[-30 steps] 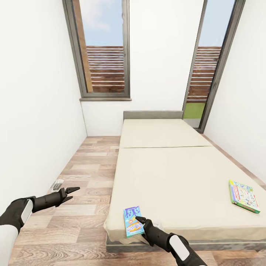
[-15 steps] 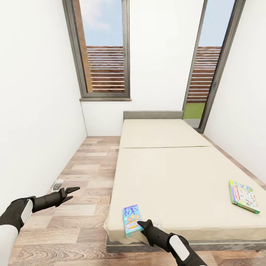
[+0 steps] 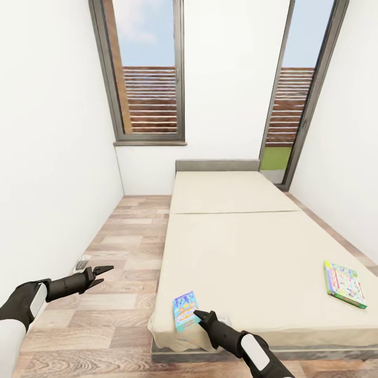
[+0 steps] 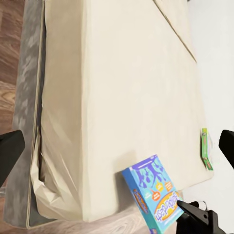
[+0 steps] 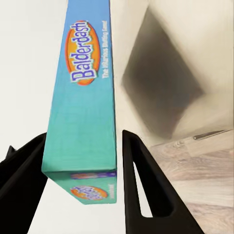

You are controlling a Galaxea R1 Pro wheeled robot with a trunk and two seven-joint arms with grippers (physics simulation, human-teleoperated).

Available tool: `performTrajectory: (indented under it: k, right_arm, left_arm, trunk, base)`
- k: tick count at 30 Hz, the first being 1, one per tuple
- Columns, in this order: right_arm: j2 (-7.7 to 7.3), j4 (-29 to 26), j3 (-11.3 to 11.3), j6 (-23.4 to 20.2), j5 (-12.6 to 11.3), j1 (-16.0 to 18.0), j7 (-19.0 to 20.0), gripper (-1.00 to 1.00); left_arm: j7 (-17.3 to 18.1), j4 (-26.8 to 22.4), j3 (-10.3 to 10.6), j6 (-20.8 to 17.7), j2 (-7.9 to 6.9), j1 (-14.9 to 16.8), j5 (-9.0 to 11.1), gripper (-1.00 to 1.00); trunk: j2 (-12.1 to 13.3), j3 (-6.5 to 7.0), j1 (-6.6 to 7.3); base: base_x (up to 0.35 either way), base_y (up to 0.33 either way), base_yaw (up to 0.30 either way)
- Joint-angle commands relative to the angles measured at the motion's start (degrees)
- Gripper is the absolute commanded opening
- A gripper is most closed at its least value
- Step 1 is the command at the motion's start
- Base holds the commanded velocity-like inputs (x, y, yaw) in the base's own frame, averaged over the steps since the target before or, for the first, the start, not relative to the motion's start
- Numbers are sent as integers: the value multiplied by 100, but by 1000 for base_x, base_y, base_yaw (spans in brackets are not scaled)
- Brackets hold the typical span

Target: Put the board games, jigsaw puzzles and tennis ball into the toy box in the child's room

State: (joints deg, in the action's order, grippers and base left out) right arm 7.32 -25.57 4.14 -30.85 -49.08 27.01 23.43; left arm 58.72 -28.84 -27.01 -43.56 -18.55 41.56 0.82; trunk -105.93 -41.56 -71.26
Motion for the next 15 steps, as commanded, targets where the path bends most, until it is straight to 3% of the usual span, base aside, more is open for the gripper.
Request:
performTrajectory:
  k: [1, 8, 9, 15]
  right_arm:
    - [6, 0, 43, -46, -6, 1, 10, -100]
    - [2, 0, 43, -52, -5, 0, 39, -100]
    - [-6, -34, 43, -58, -4, 6, 319, -100]
    - [0, -189, 36, -79, -5, 6, 327, -100]
  left_arm:
    - [10, 1, -15, -50, 1, 3, 6, 100]
    - [9, 1, -15, -50, 1, 2, 6, 100]
    - [8, 1, -6, -48, 1, 5, 6, 100]
    - [8, -1, -6, -47, 1, 4, 6, 100]
  trunk:
    - [39, 13, 23]
    - [320, 139, 177]
    - [360, 156, 199]
    - [601, 264, 331]
  base:
    - [0, 0, 0]
    - [0, 0, 0]
    - [0, 0, 0]
    - [0, 0, 0]
